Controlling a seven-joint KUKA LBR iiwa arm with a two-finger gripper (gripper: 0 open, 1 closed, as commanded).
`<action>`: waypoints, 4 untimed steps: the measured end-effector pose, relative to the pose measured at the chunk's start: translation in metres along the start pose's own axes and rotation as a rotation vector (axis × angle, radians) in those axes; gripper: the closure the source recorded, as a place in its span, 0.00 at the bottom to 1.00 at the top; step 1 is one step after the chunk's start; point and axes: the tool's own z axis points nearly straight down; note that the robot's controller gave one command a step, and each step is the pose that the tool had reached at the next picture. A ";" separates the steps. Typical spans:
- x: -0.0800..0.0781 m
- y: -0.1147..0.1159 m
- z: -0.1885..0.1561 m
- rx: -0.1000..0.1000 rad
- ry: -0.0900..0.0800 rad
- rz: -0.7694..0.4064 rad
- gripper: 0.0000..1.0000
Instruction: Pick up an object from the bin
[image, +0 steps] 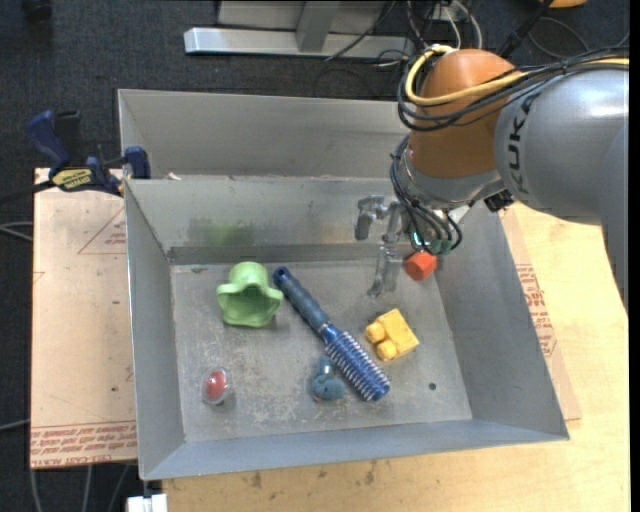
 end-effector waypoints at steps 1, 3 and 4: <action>0.050 -0.088 0.098 0.001 -0.004 -0.303 0.00; 0.085 -0.054 0.105 0.001 -0.007 -0.737 1.00; 0.090 -0.053 -0.019 0.007 -0.016 -0.825 1.00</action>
Offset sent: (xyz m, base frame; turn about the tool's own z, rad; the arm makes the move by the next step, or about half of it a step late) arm -0.0499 -0.0859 -0.0960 -0.3089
